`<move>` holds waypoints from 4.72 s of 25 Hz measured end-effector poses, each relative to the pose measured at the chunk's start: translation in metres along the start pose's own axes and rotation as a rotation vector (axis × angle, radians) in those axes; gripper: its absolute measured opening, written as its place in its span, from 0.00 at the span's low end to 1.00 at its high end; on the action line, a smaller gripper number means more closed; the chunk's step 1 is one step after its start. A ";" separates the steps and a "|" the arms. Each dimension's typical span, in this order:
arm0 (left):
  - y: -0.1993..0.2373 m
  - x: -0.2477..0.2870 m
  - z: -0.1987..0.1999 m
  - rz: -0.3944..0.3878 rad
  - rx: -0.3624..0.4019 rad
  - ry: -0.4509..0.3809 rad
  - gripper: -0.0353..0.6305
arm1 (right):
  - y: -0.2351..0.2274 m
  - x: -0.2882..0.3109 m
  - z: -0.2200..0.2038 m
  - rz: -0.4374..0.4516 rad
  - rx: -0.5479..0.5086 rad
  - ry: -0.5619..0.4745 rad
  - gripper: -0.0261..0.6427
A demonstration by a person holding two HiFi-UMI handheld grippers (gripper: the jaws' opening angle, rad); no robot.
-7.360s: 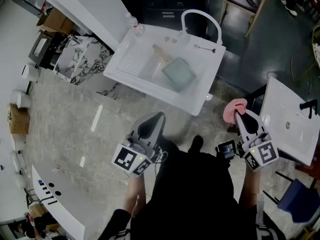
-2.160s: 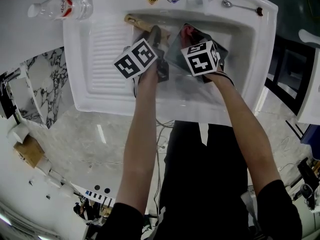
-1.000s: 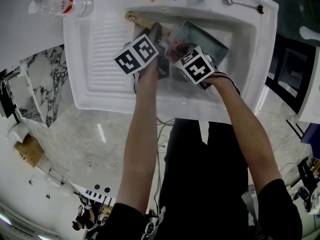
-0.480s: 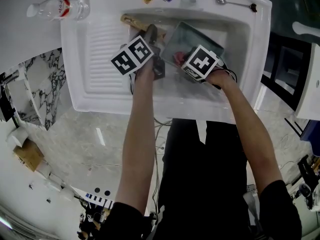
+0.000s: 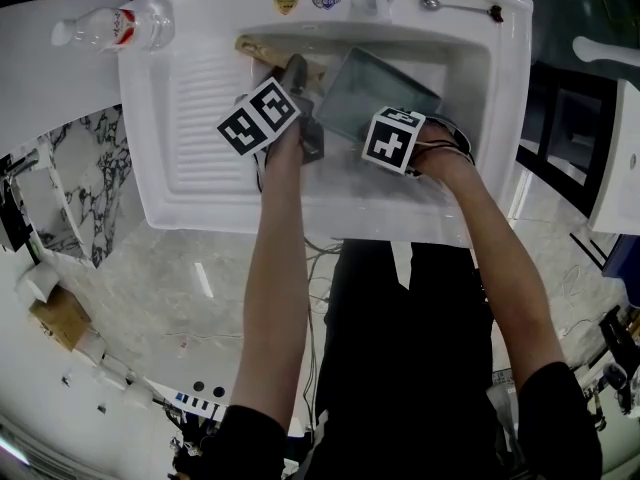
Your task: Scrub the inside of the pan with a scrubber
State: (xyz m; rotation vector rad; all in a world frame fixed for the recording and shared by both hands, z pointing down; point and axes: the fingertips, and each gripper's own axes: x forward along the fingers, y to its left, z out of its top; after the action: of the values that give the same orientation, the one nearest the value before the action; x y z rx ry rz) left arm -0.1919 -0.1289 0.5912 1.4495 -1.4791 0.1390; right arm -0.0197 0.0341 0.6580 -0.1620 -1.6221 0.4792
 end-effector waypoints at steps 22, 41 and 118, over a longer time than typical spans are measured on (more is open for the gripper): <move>-0.001 0.002 0.001 -0.005 0.057 0.019 0.30 | -0.107 -0.040 -0.027 -0.595 0.010 0.150 0.10; -0.002 0.005 0.003 -0.013 0.020 0.006 0.30 | -0.136 -0.075 0.075 -0.828 0.039 -0.413 0.10; -0.001 0.000 -0.004 -0.022 0.026 0.010 0.30 | -0.005 -0.002 -0.007 -0.249 -0.010 -0.079 0.10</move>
State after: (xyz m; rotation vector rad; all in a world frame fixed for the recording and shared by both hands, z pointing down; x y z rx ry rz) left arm -0.1884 -0.1265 0.5927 1.4835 -1.4574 0.1524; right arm -0.0120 0.0305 0.6581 0.0527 -1.6944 0.2889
